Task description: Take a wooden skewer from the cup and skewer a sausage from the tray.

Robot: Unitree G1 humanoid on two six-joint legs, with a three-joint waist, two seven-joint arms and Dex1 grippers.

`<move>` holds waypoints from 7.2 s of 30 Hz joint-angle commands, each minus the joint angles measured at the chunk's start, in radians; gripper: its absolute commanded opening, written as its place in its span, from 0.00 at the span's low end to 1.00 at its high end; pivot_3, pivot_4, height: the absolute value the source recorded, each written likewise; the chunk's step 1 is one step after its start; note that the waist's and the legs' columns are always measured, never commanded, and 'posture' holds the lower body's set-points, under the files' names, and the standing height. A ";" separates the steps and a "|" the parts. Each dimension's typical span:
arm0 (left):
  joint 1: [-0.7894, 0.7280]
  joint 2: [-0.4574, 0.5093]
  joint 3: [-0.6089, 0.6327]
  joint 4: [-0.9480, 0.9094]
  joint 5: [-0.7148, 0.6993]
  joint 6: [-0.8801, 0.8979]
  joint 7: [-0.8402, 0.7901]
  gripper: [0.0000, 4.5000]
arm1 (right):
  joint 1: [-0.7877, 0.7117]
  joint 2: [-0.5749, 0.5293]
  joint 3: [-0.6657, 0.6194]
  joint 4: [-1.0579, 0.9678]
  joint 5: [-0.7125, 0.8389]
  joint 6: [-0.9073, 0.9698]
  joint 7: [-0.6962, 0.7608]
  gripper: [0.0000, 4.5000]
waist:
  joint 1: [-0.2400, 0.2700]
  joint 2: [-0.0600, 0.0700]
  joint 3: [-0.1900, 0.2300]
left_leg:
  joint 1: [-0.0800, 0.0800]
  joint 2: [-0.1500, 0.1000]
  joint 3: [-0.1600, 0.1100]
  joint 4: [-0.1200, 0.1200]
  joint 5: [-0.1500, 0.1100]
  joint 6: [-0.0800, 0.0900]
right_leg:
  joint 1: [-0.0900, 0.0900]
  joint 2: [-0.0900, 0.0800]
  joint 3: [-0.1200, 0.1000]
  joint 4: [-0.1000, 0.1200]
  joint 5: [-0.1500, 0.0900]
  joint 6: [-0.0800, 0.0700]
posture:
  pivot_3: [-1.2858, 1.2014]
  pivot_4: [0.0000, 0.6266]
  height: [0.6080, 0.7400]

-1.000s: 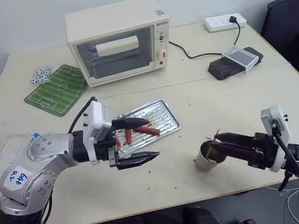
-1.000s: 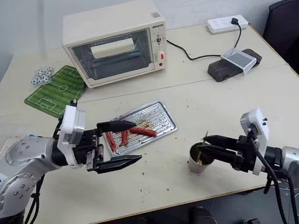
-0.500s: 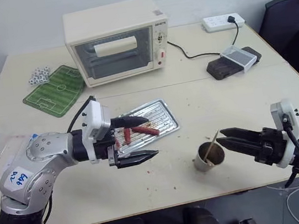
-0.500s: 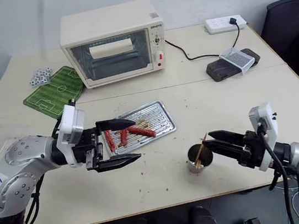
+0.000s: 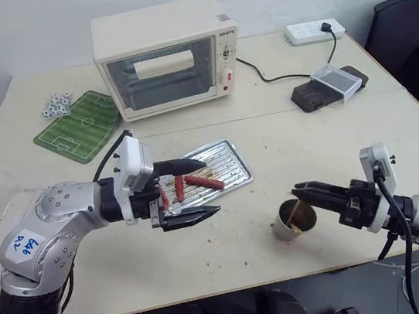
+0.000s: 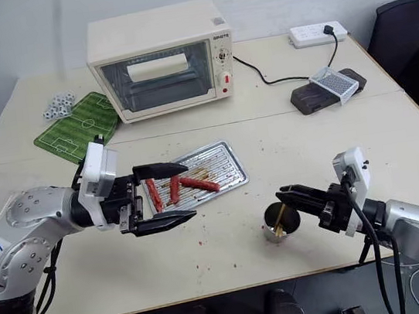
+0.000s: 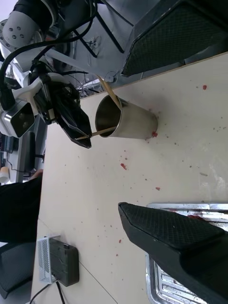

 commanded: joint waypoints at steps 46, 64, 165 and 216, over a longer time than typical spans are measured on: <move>0.277 -0.105 0.236 -0.197 0.018 -0.056 0.373 1.00 | -0.863 0.233 0.236 0.435 0.708 0.019 -0.629 0.02 | -0.009 -0.001 0.001 | -0.006 0.002 0.001 0.001 0.001 0.001 | -0.005 -0.001 0.000 0.004 0.001 0.002 | 0.52 0.24 1.00; 0.150 -0.264 0.107 -0.168 0.065 -0.124 0.473 1.00 | -0.871 0.415 0.220 0.403 0.751 -0.114 -0.837 0.02 | -0.012 -0.001 0.001 | -0.010 0.002 0.003 0.001 0.002 -0.001 | -0.012 -0.001 0.001 0.007 0.001 0.002 | 0.52 0.24 1.00; 0.461 0.053 0.671 -0.236 -0.053 0.019 0.416 0.00 | -1.370 0.101 0.947 0.769 -0.588 0.046 0.327 0.85 | -0.034 0.001 0.002 | -0.021 0.003 0.006 0.000 0.003 -0.001 | -0.027 -0.002 0.002 0.007 0.001 0.000 | 0.52 0.24 1.00; 0.509 0.015 0.639 -0.268 -0.049 -0.044 0.479 0.00 | -1.243 0.533 0.987 1.056 -1.228 -0.171 0.562 0.25 | -0.063 0.001 0.002 | -0.020 0.004 0.006 0.000 0.003 -0.005 | -0.027 0.000 0.002 0.010 0.001 -0.002 | 0.52 0.24 1.00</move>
